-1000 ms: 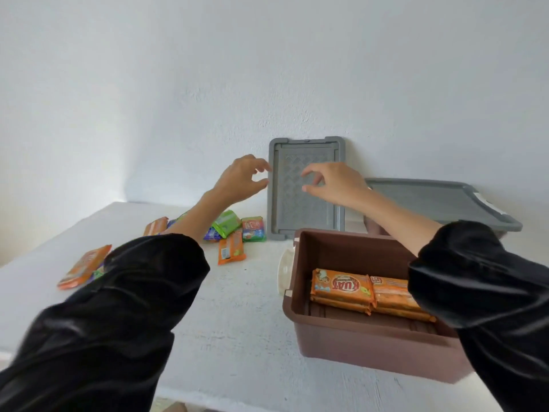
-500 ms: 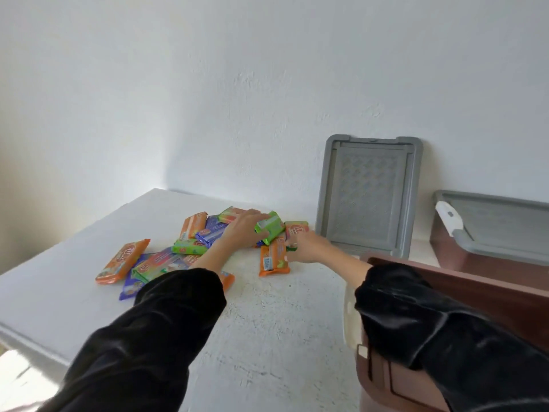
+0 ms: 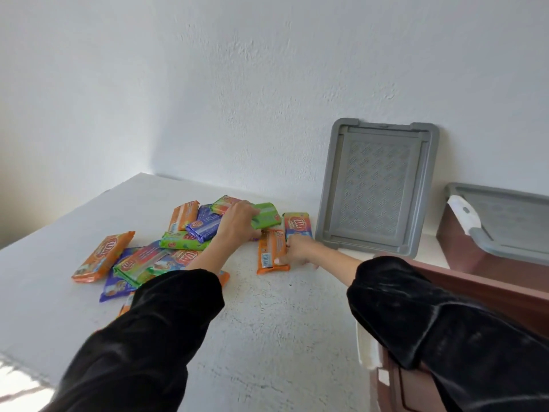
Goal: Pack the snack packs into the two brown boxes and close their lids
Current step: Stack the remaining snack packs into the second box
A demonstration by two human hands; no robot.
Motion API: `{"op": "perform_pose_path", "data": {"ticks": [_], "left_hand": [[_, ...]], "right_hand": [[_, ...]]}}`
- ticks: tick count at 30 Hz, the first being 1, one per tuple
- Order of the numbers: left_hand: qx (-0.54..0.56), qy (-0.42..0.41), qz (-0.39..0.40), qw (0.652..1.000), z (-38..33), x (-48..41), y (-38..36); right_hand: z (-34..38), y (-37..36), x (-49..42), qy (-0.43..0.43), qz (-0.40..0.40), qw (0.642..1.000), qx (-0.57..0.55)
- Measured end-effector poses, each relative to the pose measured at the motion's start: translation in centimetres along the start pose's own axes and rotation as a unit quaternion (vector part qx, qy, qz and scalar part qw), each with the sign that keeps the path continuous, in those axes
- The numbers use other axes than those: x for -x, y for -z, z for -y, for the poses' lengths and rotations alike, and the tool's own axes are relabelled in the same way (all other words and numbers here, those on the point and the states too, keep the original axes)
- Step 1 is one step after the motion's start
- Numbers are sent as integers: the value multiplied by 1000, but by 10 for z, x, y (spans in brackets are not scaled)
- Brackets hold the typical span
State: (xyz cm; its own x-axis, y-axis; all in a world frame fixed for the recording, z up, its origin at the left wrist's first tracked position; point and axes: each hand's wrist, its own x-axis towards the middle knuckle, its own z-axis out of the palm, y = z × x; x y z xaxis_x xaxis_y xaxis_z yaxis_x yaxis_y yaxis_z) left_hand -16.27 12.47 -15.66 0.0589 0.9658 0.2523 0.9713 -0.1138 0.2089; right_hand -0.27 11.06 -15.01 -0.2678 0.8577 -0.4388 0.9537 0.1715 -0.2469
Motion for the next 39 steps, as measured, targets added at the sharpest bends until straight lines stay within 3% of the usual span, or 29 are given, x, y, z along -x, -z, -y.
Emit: {"op": "perform_pose_path", "data": {"ticks": [3, 8, 11, 18, 28, 35, 39], "left_hand": [[15, 23, 8, 1000, 17, 10, 10], [-48, 80, 113, 989, 37, 22, 20], [-35, 77, 98, 992, 38, 22, 13], [12, 59, 47, 997, 28, 16, -2], [-20, 30, 67, 997, 36, 22, 7], [-44, 39, 69, 996, 31, 22, 8], [-8, 60, 59, 996, 27, 24, 10]], "right_hand": [[6, -6, -6, 13, -18, 998, 50], [20, -22, -9, -5, -68, 994, 81], [25, -24, -5, -11, -80, 993, 87], [34, -18, -21, -44, 17, 992, 114], [-14, 20, -6, 40, 170, 979, 106], [6, -7, -1, 156, 42, 969, 189], [7, -1, 4, 159, 26, 967, 196]]}}
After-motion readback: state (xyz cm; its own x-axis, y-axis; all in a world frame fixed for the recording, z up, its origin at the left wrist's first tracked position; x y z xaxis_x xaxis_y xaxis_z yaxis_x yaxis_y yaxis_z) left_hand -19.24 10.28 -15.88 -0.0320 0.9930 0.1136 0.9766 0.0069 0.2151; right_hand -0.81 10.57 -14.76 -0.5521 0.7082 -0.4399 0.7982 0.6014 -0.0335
